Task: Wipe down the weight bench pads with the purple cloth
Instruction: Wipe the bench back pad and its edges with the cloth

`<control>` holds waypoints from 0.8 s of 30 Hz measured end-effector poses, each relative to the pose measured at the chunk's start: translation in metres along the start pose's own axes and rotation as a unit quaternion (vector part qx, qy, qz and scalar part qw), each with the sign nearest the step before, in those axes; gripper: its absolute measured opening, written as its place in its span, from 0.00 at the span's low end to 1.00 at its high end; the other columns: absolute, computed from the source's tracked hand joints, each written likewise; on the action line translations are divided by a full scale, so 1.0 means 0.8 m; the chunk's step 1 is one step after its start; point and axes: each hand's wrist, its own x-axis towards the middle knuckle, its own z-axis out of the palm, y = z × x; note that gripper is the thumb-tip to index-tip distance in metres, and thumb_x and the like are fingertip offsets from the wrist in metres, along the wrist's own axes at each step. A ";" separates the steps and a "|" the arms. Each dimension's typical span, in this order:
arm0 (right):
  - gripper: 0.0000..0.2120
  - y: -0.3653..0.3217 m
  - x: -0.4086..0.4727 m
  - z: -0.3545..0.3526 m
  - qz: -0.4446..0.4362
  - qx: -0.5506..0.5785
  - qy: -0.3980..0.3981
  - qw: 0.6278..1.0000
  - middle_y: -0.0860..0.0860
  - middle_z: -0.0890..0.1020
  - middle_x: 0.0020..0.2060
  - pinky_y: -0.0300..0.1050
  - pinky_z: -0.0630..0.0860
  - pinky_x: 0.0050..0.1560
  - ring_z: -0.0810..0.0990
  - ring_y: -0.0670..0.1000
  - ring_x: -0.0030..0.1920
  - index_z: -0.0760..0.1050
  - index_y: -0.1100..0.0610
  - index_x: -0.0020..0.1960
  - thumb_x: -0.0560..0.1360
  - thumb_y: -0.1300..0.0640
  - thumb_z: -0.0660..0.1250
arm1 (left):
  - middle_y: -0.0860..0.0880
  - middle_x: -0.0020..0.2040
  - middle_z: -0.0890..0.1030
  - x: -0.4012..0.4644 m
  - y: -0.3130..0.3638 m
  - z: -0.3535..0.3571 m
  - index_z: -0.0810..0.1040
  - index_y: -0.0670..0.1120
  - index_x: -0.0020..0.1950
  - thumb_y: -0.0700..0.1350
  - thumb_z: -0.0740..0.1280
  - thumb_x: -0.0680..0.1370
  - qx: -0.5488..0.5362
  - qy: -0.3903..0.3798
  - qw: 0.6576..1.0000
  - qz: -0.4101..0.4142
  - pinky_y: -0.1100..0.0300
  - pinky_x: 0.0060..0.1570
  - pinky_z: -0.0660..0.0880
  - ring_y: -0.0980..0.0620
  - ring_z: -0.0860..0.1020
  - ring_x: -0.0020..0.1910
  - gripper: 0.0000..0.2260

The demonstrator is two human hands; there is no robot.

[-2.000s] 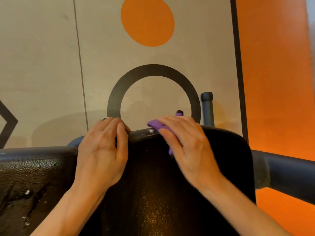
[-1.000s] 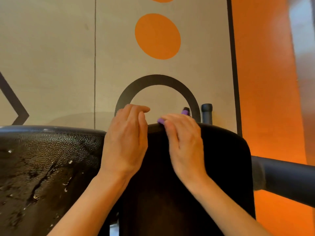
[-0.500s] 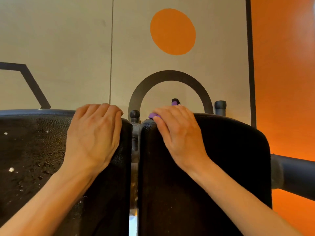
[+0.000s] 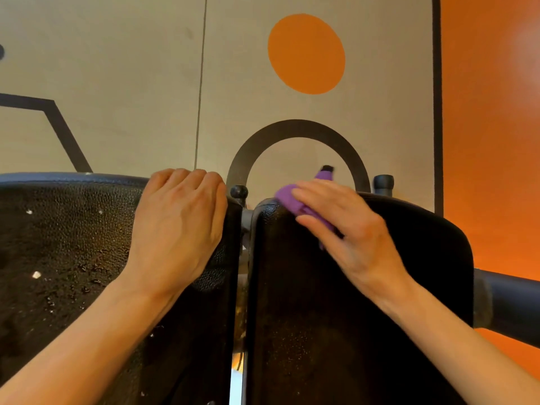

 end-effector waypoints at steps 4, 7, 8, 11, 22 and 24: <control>0.14 -0.014 0.002 0.018 0.036 -0.023 0.059 0.997 0.49 0.80 0.60 0.48 0.68 0.69 0.74 0.45 0.65 0.77 0.57 0.63 0.78 0.58 0.65 | 0.50 0.41 0.77 0.001 0.000 0.005 0.76 0.45 0.46 0.46 0.53 0.80 0.010 0.014 1.000 -0.003 0.55 0.53 0.63 0.49 0.75 0.42 0.13; 0.11 -0.038 0.053 0.039 0.002 -0.134 -0.029 0.991 0.47 0.83 0.45 0.43 0.71 0.58 0.78 0.47 0.49 0.81 0.53 0.50 0.80 0.52 0.60 | 0.50 0.41 0.78 0.001 0.002 0.003 0.76 0.46 0.46 0.47 0.52 0.81 0.022 -0.002 1.000 -0.004 0.54 0.54 0.65 0.48 0.76 0.42 0.14; 0.12 -0.038 0.060 0.037 -0.016 -0.138 -0.061 0.988 0.46 0.83 0.44 0.44 0.72 0.56 0.78 0.47 0.47 0.80 0.52 0.50 0.80 0.51 0.59 | 0.50 0.41 0.78 0.001 0.001 0.002 0.75 0.46 0.46 0.47 0.51 0.81 0.022 -0.002 1.000 -0.004 0.53 0.54 0.65 0.47 0.76 0.42 0.14; 0.12 -0.020 0.039 0.002 -0.003 -0.026 -0.078 0.997 0.42 0.81 0.55 0.39 0.70 0.62 0.76 0.40 0.57 0.78 0.50 0.60 0.80 0.52 0.61 | 0.49 0.41 0.78 0.001 0.000 0.003 0.76 0.45 0.45 0.45 0.53 0.80 0.017 0.014 1.000 -0.001 0.53 0.53 0.65 0.47 0.75 0.41 0.13; 0.14 -0.041 0.027 0.024 -0.054 -0.113 -0.091 0.988 0.47 0.78 0.60 0.42 0.66 0.66 0.73 0.46 0.63 0.76 0.54 0.63 0.80 0.53 0.60 | 0.50 0.41 0.78 0.000 -0.004 0.004 0.75 0.47 0.45 0.46 0.50 0.82 0.037 0.010 0.999 0.005 0.54 0.54 0.65 0.47 0.75 0.41 0.15; 0.18 -0.033 0.006 0.017 -0.032 -0.082 -0.049 0.995 0.48 0.75 0.65 0.41 0.64 0.70 0.69 0.45 0.68 0.73 0.54 0.67 0.78 0.56 0.62 | 0.50 0.40 0.78 0.000 -0.006 0.004 0.75 0.47 0.45 0.46 0.50 0.82 0.034 0.008 0.999 0.005 0.54 0.54 0.66 0.47 0.75 0.41 0.15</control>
